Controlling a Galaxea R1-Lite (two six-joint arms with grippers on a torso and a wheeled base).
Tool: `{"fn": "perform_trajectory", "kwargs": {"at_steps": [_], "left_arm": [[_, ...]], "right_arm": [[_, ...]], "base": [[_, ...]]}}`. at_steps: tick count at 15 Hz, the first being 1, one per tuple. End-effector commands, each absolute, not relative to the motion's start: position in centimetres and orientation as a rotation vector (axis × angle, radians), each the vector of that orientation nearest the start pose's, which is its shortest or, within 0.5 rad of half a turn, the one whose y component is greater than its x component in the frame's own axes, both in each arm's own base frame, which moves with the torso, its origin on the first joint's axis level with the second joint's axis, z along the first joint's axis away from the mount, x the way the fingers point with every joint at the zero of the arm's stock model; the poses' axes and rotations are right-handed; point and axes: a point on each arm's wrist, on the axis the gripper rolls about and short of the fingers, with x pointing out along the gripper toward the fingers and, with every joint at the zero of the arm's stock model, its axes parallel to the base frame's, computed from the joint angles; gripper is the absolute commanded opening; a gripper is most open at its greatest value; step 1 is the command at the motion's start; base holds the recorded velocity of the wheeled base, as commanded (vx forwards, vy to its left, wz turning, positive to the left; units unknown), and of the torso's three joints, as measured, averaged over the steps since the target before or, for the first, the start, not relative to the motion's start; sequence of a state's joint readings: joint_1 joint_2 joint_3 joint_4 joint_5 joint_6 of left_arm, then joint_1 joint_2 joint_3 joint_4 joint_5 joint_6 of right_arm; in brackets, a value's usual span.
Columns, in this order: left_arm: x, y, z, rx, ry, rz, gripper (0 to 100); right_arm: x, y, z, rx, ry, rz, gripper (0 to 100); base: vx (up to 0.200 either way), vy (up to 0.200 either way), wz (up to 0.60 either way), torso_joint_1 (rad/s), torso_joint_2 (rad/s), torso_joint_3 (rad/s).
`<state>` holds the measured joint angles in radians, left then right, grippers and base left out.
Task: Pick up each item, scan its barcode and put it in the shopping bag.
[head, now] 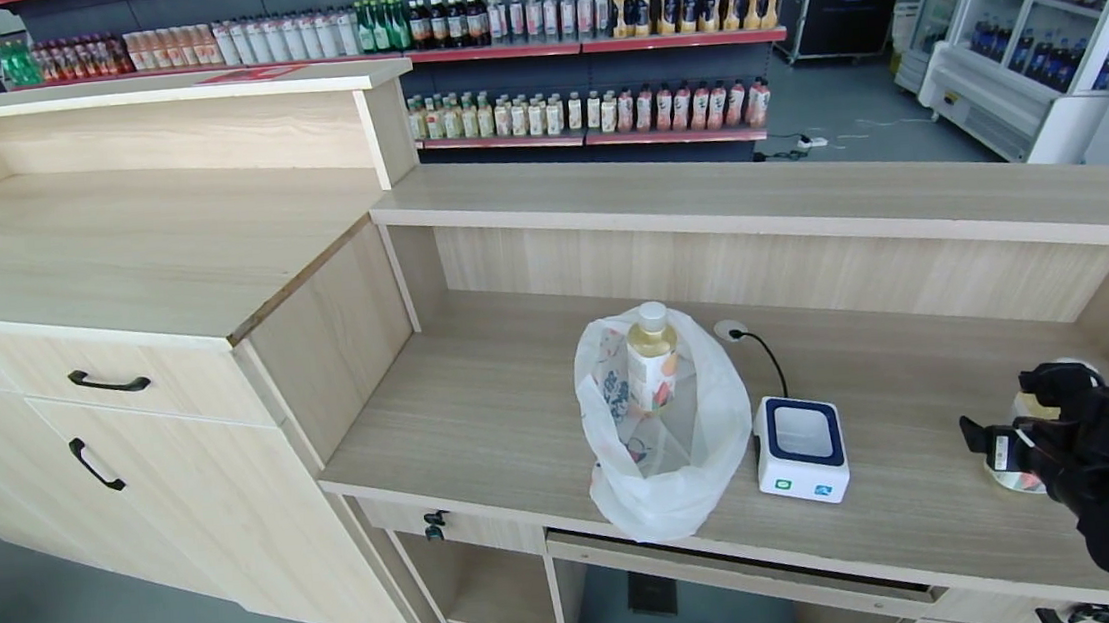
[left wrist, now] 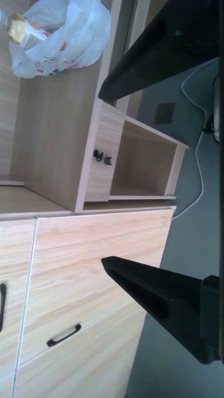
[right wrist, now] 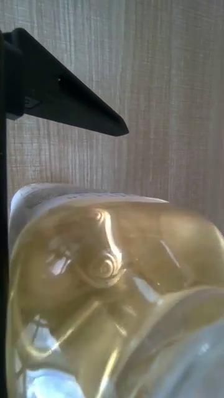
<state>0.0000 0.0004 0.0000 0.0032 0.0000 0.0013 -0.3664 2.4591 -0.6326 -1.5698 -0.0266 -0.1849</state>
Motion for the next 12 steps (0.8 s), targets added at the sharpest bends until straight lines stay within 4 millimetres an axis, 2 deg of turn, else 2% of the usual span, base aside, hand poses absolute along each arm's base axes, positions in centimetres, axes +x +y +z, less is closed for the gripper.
{"fn": "perform_trajectory", "kwargs": {"at_steps": [1,2,3,12], "left_arm": [[-2.3,0.0,7.5,0.002,0.003,0.0,100],[-2.3,0.0,7.5,0.002,0.003,0.0,100],[-2.3,0.0,7.5,0.002,0.003,0.0,100],[-2.3,0.0,7.5,0.002,0.003,0.0,100]], "right_arm": [[33.9,-13.1,-3.1,-0.136,0.295,-0.365,100],[33.9,-13.1,-3.3,-0.135,0.301,-0.364,100],[33.9,-13.1,-3.3,-0.135,0.301,-0.364,0],[36.0,-13.1,-1.7,-0.176,0.202,-0.35,0]], "base": [[0.0,0.0,0.0,0.0,0.0,0.0],[0.0,0.0,0.0,0.0,0.0,0.0],[0.0,0.0,0.0,0.0,0.0,0.0],[0.0,0.0,0.0,0.0,0.0,0.0]]}}
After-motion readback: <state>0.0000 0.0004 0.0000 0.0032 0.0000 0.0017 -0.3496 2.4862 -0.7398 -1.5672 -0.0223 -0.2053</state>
